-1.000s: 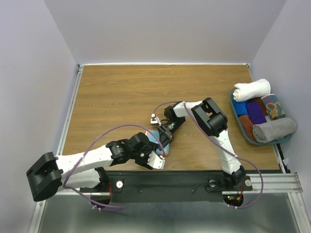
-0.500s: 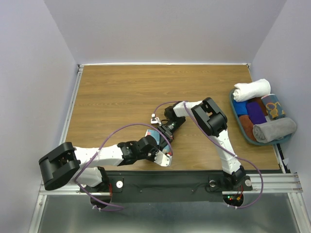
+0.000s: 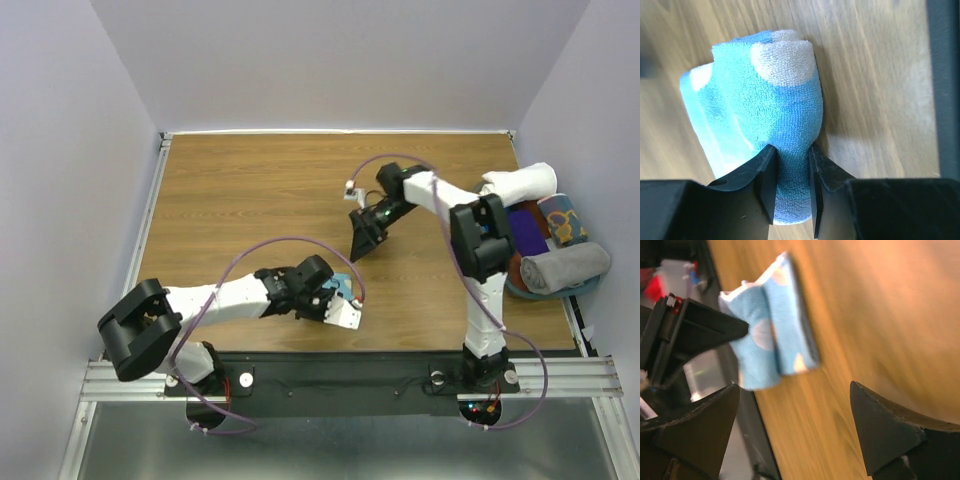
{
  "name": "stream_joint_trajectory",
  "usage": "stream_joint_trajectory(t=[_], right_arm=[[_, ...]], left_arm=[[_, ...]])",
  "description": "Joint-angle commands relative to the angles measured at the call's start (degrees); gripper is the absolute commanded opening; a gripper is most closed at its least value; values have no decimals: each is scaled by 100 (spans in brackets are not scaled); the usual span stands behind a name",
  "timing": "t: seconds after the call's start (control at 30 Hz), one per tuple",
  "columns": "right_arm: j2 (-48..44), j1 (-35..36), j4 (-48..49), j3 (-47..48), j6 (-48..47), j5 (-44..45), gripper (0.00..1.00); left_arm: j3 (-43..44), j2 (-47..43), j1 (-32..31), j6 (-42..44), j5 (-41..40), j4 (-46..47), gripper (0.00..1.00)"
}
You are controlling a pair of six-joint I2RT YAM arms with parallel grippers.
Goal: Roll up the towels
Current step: Roll the towel
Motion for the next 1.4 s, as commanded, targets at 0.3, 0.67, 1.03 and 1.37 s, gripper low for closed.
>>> stream_joint_trajectory(t=[0.3, 0.67, 1.03, 1.37], right_arm=[[-3638, -593, 1201, -1422, 428, 1745, 93], [-5142, 283, 1622, -2707, 567, 2596, 75], [-4169, 2412, 3115, -2866, 324, 4565, 81], [-3236, 3573, 4215, -2980, -258, 5648, 85]], left_arm=[[2180, 1621, 1489, 286, 2872, -3179, 10], [3901, 3896, 2720, 1200, 3804, -4815, 15], [4879, 4830, 3213, 1332, 3893, -5283, 18], [5055, 5050, 3310, 1359, 3919, -5283, 19]])
